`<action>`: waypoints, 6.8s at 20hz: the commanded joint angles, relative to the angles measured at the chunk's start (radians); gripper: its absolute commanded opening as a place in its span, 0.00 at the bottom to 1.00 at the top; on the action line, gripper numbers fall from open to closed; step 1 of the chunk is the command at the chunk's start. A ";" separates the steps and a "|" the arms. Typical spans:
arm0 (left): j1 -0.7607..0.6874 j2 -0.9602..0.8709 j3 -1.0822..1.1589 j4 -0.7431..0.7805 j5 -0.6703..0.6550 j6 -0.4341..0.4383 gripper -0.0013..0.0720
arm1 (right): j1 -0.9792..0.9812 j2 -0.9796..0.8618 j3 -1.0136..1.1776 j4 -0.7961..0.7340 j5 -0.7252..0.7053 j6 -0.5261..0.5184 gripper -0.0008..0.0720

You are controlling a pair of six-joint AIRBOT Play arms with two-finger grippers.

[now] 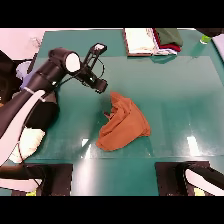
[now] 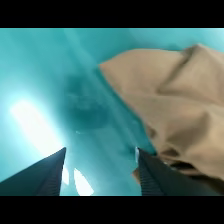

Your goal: Fold the shirts.

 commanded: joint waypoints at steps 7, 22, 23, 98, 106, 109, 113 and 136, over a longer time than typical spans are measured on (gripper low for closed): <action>0.029 -0.175 0.006 -0.162 0.199 -0.008 0.74 | -0.001 0.000 -0.041 0.000 0.023 0.015 0.04; 0.098 -0.233 0.116 -0.047 0.047 0.026 0.05 | -0.001 -0.001 -0.243 -0.021 0.009 0.027 0.04; 0.126 -0.190 0.114 0.020 0.033 0.026 0.05 | 0.001 0.000 -0.243 -0.064 0.023 0.042 0.04; 0.382 0.304 -0.455 0.087 0.002 0.034 0.86 | 0.184 0.181 -0.709 -0.516 -0.042 0.249 0.03; 0.381 0.036 -0.455 -0.111 0.133 0.034 0.86 | 0.184 0.180 -0.709 -0.517 -0.040 0.249 0.03; 0.380 0.028 -0.444 -0.106 0.115 0.034 0.54 | 0.184 0.181 -0.709 -0.517 -0.039 0.249 0.03; 0.380 0.039 -0.319 -0.060 0.019 0.037 0.05 | 0.184 0.181 -0.689 -0.520 -0.056 0.249 0.03; 0.380 0.629 0.444 0.110 0.016 0.061 0.05 | 0.183 0.167 0.153 -0.678 0.232 0.261 0.03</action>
